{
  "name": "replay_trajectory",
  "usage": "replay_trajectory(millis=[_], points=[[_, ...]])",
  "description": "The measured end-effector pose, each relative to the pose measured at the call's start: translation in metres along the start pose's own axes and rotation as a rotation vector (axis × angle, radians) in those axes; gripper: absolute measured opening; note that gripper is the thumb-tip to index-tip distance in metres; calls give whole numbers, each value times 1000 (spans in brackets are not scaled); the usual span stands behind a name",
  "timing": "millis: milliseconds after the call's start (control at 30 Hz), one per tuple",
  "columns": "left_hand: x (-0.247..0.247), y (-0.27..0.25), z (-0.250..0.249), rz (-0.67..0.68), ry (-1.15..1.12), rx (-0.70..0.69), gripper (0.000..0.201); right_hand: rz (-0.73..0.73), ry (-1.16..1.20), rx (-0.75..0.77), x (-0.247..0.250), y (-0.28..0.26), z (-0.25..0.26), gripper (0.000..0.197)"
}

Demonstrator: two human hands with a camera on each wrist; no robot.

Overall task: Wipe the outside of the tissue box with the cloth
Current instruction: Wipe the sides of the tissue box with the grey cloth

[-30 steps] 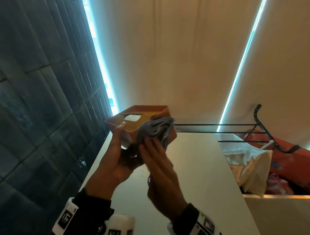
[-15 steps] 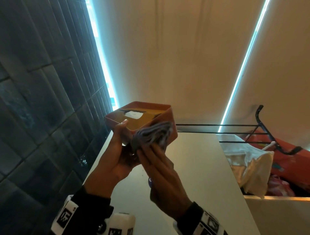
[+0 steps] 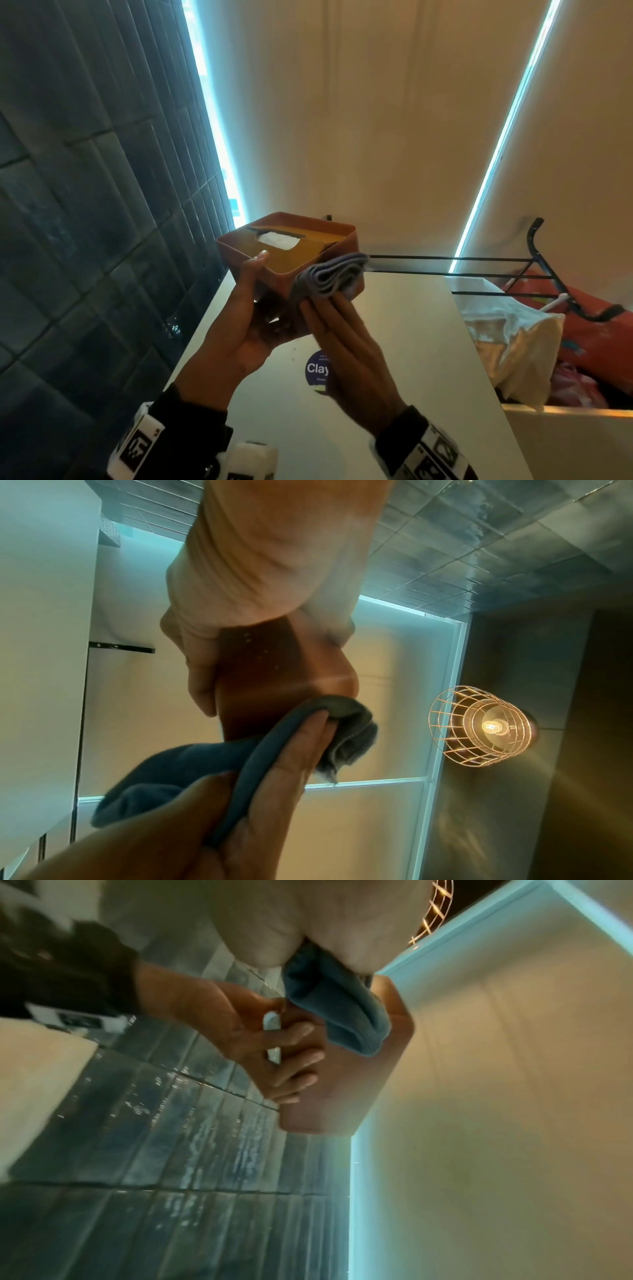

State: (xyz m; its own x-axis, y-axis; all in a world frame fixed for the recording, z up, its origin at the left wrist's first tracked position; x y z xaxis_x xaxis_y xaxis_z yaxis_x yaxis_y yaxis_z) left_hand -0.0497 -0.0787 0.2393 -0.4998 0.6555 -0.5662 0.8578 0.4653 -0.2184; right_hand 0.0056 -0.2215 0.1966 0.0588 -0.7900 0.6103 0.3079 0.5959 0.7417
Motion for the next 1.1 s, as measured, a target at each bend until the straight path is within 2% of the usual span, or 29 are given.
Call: replay_trajectory(millis=[67,100,167,200,267,367,433,500,633,700,800,866,900,966,1000,1033,1100], points=[[4,1,2,-49,2,9,65,-93,87,-152,7,9,-17,78],[5,1,3,-67,13,19,65,-155,128,-267,10,15,-26,73],[4,2,5,-68,23,35,63,-227,181,-440,12,23,-38,78],[4,2,6,-61,16,44,63,-247,182,-454,12,24,-37,79],[4,4,7,-59,-3,46,63,-242,157,-367,8,18,-22,76],[5,7,9,-4,-40,25,68,-74,102,-115,-8,-2,15,84],[4,8,10,22,-55,30,73,-1,35,0,-16,-9,19,87],[4,9,11,11,-71,23,69,-13,2,-15,-12,0,5,92],[-1,9,10,-19,-22,-41,73,-228,156,-243,4,25,-8,61],[0,10,11,1,-21,-25,75,-211,152,-187,0,22,7,73],[5,11,9,48,-53,35,90,-30,41,21,-9,3,21,113],[9,11,10,50,-53,40,86,44,-41,74,-6,-1,5,115],[12,11,11,29,-47,31,79,40,-38,46,-4,0,-7,101],[15,8,11,-42,-51,33,72,-66,54,-157,3,8,-32,62],[14,7,11,-54,-50,39,68,-128,101,-274,7,12,-43,58],[13,7,11,-52,-43,37,63,-174,141,-358,9,14,-48,62],[11,7,11,-54,-48,38,60,-197,163,-365,7,10,-40,64]])
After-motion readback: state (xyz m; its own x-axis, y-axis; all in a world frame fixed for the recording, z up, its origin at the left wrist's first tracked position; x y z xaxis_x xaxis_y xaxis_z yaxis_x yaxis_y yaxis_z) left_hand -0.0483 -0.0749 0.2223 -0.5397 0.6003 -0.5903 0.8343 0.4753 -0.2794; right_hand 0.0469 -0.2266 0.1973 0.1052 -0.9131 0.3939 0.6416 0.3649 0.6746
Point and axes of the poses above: each hand's wrist, its own y-axis towards the middle knuckle, its own x-axis out of the back of the hand, z = x × y, the point moved 3 cm from there along y, towards the middle knuckle, and after that the axes turned 7 degrees about -x, right-handed, at the moved point
